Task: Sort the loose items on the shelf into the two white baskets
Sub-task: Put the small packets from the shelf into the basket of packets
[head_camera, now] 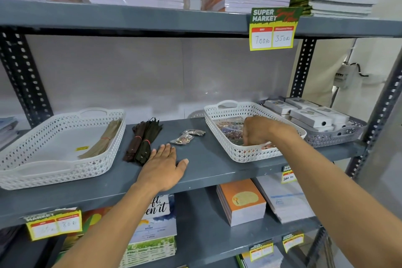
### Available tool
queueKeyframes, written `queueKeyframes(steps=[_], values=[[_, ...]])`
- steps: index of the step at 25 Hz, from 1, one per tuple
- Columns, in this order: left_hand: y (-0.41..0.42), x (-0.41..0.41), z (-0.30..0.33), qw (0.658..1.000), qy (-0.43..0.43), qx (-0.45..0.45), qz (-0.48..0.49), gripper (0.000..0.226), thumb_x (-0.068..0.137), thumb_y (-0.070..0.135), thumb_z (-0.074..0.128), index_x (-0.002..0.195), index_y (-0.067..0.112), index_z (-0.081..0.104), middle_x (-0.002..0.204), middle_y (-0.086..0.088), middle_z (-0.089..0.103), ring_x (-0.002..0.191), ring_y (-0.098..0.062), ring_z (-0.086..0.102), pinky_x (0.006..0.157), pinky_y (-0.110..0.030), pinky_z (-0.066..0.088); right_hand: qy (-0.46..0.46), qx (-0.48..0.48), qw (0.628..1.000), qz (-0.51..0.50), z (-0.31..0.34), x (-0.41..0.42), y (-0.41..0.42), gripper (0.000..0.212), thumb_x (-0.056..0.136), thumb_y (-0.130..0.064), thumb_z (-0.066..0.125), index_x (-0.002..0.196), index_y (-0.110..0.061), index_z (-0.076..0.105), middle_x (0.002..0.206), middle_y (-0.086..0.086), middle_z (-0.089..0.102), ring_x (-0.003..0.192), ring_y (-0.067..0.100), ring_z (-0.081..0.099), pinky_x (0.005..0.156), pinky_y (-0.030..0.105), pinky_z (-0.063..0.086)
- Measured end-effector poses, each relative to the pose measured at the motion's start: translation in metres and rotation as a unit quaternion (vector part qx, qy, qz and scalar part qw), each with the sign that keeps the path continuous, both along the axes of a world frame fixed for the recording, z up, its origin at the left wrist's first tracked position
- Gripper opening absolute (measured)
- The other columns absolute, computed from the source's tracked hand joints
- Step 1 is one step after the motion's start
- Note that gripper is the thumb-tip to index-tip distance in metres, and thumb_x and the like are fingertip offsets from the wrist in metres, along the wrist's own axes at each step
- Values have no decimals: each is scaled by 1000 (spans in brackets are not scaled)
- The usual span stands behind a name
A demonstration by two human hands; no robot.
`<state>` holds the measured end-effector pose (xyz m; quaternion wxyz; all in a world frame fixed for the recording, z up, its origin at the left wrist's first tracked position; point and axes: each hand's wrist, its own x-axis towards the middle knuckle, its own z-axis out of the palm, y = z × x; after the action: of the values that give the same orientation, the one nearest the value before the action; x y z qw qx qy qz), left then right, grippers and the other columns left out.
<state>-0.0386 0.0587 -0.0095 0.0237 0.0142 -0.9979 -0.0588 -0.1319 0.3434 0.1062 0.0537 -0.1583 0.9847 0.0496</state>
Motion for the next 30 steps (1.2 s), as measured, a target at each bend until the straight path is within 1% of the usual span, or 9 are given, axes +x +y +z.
queueKeyframes(steps=[2,4,6,8,12,15,20,25,30], values=[[0,0,1,1000,-2,1,0,81,105,62,15,167,10,6,174,-8,-1,161,-20,-3,131,-41,-2,-2,-5,1000,-4,8,-1,-1,18,84,-9,67,96,-9,80,95,8,79,90,28,75,86,46,64],[2,1,1,1000,-3,-1,2,81,105,62,15,167,9,7,174,-8,0,161,-21,-3,131,-41,-2,96,-95,991,12,11,0,-14,24,81,-7,60,90,-13,81,89,3,75,83,29,73,84,43,64],[2,1,2,1000,-3,3,4,81,105,61,16,167,9,7,174,-8,0,161,-21,-2,131,-41,-2,183,-194,962,56,9,8,-46,33,80,-6,59,95,-22,83,99,3,75,93,30,70,88,40,60],[2,0,1,1000,-1,9,6,81,105,61,17,167,9,8,174,-7,1,161,-20,-2,131,-41,-2,176,-222,951,122,-2,9,-86,40,78,-3,60,104,-25,82,110,6,78,104,32,71,90,37,58],[1,2,2,1000,8,22,7,83,104,63,20,166,8,11,174,-8,4,161,-20,1,131,-41,1,70,-119,969,206,-38,-2,-146,54,84,3,61,132,-20,71,130,14,72,122,35,65,99,39,56],[1,3,3,999,13,31,5,84,104,63,22,166,7,11,174,-8,5,161,-20,2,131,-40,2,76,-69,971,217,-53,-15,-157,39,86,2,60,115,-17,77,112,17,75,105,39,70,85,43,60],[0,2,4,999,21,36,8,83,103,61,24,166,8,12,174,-7,6,161,-20,3,131,-40,3,94,-153,960,214,-53,-22,-154,21,92,-13,63,104,-17,81,104,15,79,99,38,72,87,47,59],[-2,1,1,999,16,34,6,82,104,62,22,167,10,10,174,-6,3,161,-18,0,131,-39,0,188,-308,917,171,-4,-15,-102,49,77,0,57,115,-22,78,105,2,83,102,29,75,92,40,60],[-1,-1,-1,1000,16,19,7,82,105,63,20,167,10,11,174,-6,3,161,-19,1,131,-39,1,193,-139,971,18,18,-11,10,25,85,-12,65,97,-28,80,101,5,80,89,31,74,82,46,63]])
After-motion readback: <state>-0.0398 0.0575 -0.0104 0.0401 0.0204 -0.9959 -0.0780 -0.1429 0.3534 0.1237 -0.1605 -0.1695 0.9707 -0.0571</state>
